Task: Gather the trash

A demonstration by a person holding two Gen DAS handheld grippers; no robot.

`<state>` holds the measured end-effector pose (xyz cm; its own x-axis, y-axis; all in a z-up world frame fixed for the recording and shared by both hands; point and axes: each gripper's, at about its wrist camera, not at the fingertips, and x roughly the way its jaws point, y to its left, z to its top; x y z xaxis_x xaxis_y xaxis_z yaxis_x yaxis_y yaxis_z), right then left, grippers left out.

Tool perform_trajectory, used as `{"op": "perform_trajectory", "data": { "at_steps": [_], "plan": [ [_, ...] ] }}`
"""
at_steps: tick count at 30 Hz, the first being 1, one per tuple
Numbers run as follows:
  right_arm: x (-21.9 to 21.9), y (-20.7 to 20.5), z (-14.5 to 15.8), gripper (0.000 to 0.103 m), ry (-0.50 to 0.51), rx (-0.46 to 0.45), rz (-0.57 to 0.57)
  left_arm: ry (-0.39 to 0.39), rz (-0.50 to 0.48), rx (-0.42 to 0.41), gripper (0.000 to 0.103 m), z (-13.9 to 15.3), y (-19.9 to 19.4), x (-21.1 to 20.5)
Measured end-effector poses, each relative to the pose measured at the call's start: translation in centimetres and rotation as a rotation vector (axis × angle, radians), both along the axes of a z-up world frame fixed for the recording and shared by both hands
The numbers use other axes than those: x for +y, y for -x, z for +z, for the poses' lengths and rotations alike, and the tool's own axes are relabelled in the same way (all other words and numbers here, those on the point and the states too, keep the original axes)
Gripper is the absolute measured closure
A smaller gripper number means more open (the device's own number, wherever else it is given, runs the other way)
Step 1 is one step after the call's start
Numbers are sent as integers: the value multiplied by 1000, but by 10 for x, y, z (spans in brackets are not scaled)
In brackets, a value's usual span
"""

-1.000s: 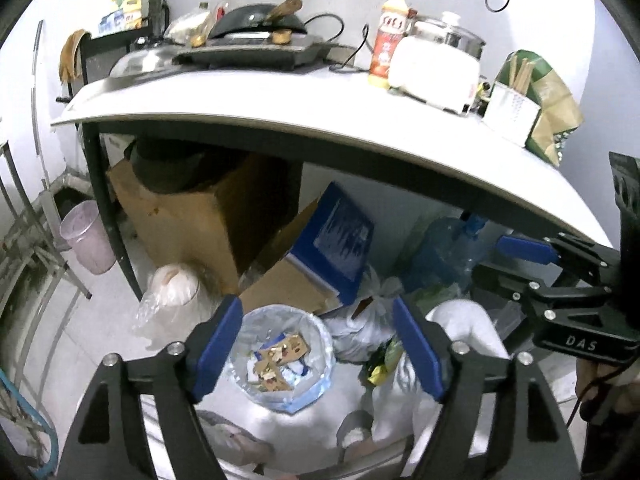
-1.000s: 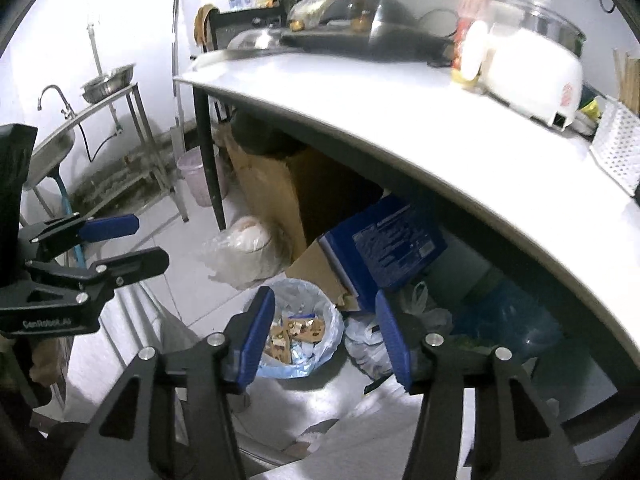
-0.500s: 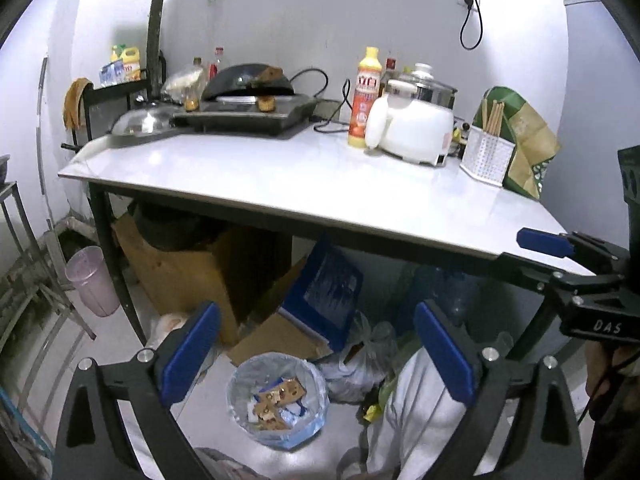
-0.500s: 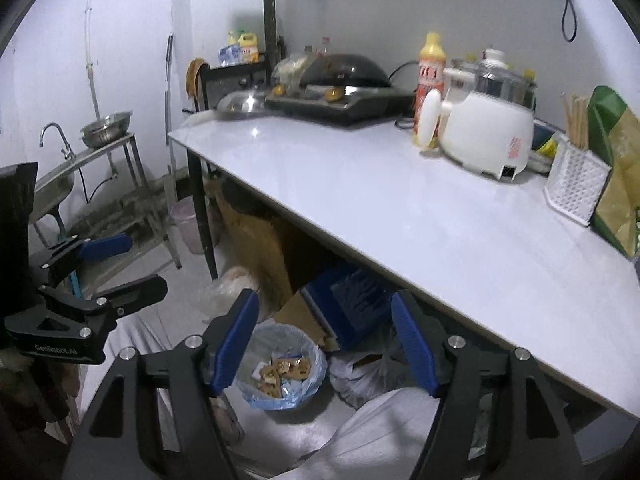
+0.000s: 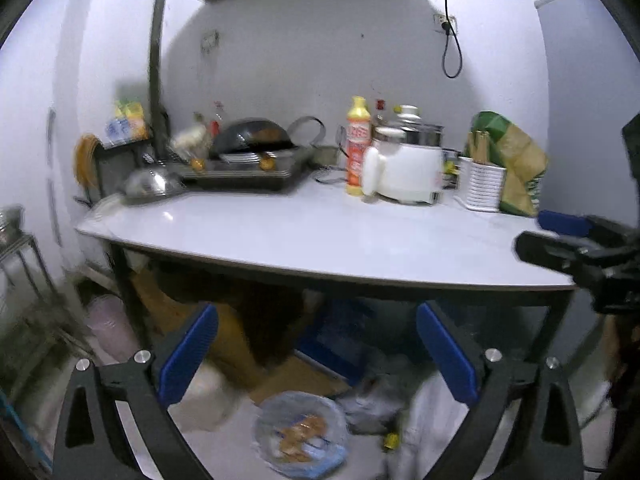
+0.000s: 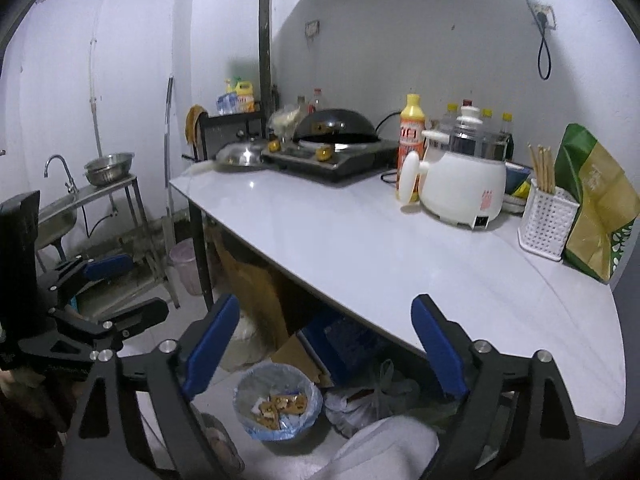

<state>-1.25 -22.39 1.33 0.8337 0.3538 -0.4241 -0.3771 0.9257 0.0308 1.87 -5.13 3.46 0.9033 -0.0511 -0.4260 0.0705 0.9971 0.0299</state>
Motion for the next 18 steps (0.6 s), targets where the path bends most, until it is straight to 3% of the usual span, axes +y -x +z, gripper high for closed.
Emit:
{"op": "perform_trajectory", "data": {
  "at_steps": [2, 8, 12, 18],
  "plan": [
    [-1, 4, 3, 12, -10, -14, -4, -9, -7, -30, 2, 7, 3, 1],
    [-3, 12, 18, 11, -27, -59, -11, 64, -10, -91, 1, 26, 11, 17],
    [1, 18, 30, 10, -33, -98, -16, 44, 14, -124, 1, 30, 17, 21],
    [13, 20, 41, 8, -38, -128, -1, 111, 7, -126, 1, 32, 24, 39]
  ]
}}
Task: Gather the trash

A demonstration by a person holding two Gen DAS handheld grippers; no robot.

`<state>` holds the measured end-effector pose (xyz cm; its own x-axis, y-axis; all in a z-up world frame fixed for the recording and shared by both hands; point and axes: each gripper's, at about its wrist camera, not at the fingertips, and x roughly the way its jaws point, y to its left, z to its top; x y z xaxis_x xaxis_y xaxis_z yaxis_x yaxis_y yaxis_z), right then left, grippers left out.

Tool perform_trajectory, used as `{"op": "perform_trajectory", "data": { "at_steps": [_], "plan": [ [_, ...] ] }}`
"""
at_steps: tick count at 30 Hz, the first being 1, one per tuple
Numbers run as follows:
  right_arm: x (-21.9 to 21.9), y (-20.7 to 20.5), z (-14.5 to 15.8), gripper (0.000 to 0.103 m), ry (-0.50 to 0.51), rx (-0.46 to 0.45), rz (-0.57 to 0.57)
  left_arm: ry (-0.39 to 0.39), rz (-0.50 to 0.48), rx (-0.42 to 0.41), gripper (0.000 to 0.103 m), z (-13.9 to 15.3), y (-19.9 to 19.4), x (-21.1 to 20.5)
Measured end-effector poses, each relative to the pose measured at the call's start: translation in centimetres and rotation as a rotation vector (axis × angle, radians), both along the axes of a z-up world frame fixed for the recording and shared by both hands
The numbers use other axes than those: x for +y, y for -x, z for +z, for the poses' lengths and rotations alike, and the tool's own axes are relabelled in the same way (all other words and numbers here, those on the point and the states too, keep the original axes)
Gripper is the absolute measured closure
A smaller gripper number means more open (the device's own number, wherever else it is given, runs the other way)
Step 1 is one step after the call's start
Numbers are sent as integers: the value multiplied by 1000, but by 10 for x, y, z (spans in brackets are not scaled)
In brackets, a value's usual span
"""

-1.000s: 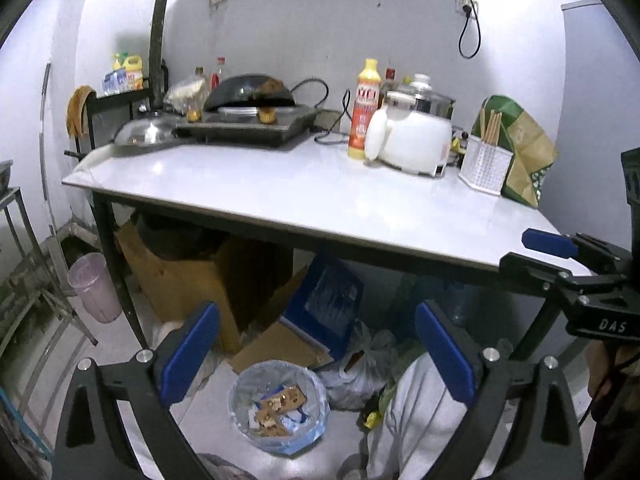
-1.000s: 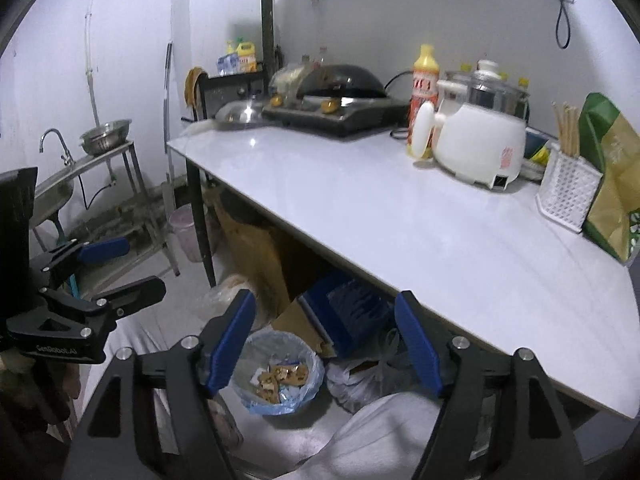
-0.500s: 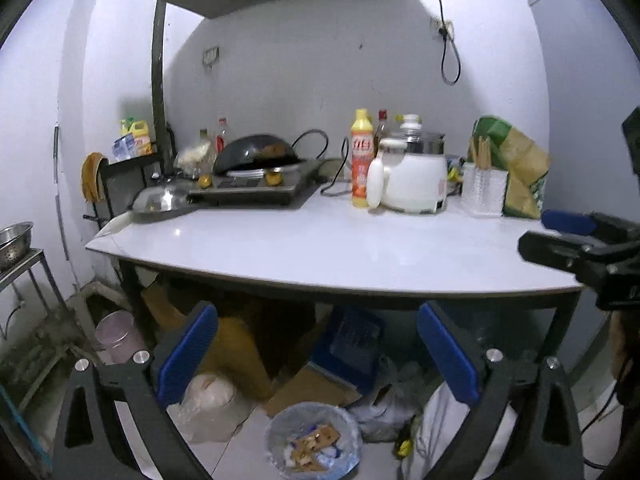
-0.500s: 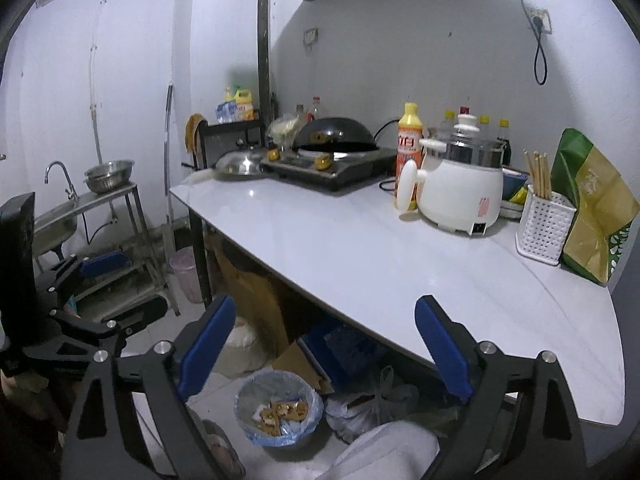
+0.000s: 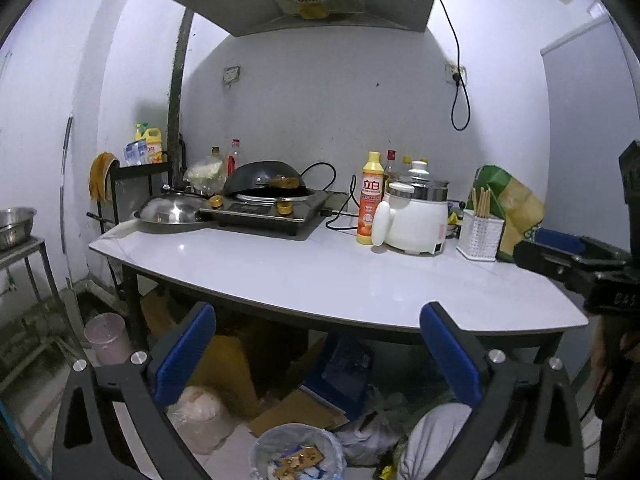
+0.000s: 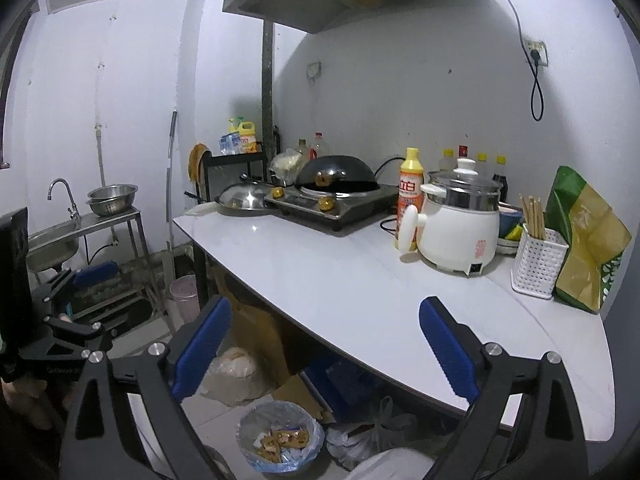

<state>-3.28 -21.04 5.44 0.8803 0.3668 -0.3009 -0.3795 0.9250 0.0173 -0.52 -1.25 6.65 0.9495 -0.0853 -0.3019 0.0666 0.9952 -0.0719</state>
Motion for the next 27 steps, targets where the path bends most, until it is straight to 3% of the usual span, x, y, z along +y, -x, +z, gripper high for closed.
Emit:
{"op": "perform_trajectory", "data": {
  "at_steps": [14, 27],
  "plan": [
    [40, -15, -21, 8, 44, 48, 66, 50, 44, 65, 1, -22, -2, 28],
    [45, -26, -37, 8, 52, 84, 71, 60, 60, 103, 1, -32, -7, 32]
  ]
}}
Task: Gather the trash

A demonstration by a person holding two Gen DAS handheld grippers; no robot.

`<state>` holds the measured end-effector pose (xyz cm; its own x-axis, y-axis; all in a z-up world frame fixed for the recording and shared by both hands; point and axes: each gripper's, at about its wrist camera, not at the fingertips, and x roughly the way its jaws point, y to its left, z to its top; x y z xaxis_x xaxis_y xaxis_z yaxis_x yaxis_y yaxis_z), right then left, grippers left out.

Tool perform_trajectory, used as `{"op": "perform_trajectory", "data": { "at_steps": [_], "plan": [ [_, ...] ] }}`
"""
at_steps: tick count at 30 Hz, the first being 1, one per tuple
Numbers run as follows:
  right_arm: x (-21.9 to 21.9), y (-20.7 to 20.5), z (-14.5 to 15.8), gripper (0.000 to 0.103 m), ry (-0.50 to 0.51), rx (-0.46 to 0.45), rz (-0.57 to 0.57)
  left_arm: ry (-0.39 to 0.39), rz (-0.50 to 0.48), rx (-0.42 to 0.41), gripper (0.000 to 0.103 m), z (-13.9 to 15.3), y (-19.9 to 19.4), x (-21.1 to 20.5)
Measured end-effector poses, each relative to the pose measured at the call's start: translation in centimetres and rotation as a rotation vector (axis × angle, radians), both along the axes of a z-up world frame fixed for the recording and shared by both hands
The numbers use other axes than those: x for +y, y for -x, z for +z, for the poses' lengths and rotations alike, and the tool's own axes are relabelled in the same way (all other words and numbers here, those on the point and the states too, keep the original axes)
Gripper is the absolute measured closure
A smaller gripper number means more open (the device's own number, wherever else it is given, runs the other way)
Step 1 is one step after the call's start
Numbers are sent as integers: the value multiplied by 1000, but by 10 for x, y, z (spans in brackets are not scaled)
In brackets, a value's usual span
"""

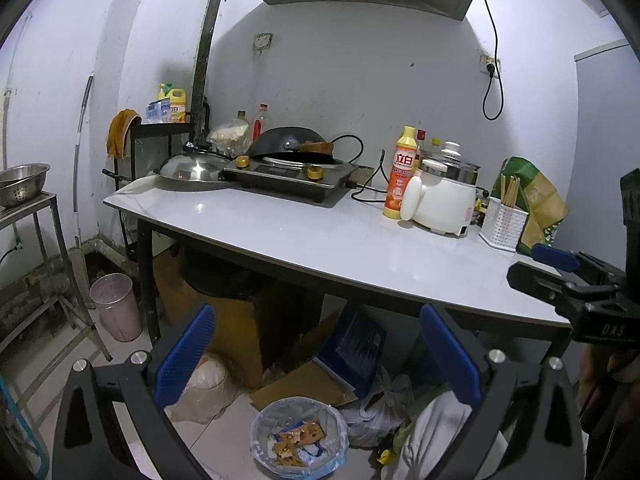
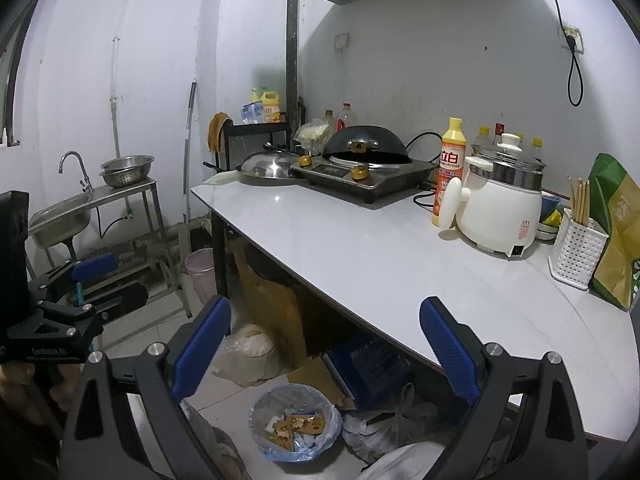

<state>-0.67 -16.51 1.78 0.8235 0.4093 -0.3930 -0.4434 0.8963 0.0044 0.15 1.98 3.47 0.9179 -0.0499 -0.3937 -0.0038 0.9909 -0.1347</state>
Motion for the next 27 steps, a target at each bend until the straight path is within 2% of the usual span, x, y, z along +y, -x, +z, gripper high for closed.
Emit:
{"op": "perform_trajectory", "data": {
  "at_steps": [27],
  "plan": [
    [2, 5, 1, 8, 14, 1, 10, 3, 1, 5, 1, -2, 0, -2]
  ]
}}
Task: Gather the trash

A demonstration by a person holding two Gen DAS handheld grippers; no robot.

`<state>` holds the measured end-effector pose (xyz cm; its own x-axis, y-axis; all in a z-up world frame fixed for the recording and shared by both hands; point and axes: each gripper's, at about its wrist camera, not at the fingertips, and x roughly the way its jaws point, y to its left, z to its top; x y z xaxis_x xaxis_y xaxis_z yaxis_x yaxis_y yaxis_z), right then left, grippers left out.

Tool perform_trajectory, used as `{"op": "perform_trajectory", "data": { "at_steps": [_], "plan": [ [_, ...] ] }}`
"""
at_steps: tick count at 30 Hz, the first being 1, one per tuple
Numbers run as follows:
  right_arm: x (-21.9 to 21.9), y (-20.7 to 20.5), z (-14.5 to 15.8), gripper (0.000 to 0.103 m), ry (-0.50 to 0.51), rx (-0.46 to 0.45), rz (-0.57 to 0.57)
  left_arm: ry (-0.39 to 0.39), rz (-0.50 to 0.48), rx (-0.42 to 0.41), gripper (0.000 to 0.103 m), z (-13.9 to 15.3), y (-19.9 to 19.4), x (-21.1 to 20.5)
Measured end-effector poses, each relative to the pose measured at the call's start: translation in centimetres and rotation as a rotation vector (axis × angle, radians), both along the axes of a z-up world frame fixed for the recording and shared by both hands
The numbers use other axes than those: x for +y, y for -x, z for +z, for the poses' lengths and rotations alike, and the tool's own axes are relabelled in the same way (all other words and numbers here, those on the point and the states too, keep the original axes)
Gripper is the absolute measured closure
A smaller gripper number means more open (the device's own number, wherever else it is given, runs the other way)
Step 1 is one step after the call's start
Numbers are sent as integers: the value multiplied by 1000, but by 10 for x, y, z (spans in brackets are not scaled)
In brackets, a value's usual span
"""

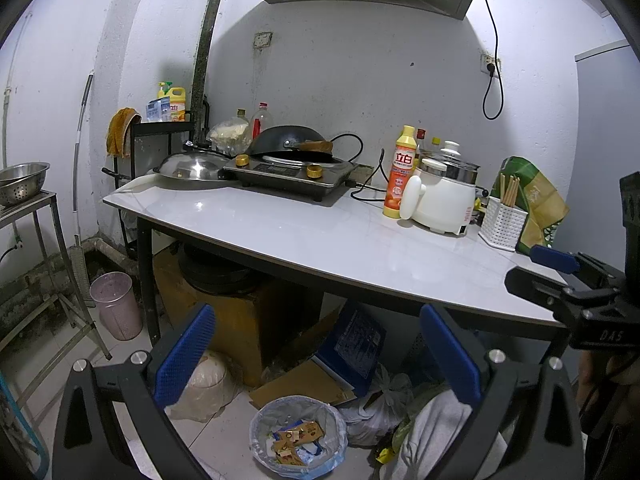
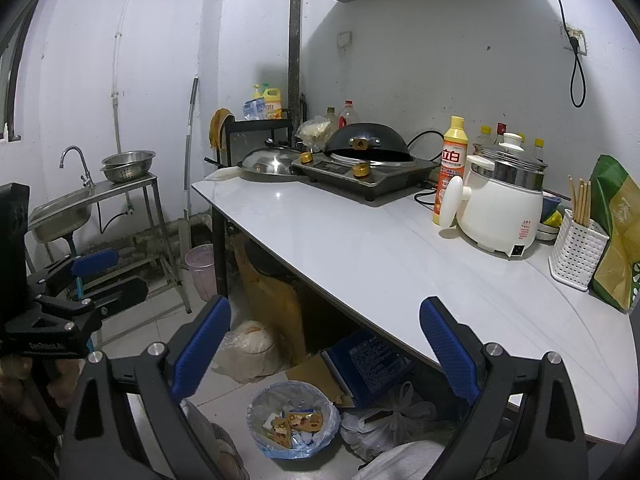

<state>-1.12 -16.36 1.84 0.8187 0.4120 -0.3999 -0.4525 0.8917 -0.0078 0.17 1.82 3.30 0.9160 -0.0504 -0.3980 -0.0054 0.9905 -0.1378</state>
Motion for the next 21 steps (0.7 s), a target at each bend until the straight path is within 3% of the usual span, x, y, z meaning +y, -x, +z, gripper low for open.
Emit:
{"op": "perform_trajectory", "data": {
  "at_steps": [21],
  "plan": [
    [-2, 0, 0, 8, 1, 2, -1, -3, 1, 0, 1, 0, 0, 0]
  ]
}}
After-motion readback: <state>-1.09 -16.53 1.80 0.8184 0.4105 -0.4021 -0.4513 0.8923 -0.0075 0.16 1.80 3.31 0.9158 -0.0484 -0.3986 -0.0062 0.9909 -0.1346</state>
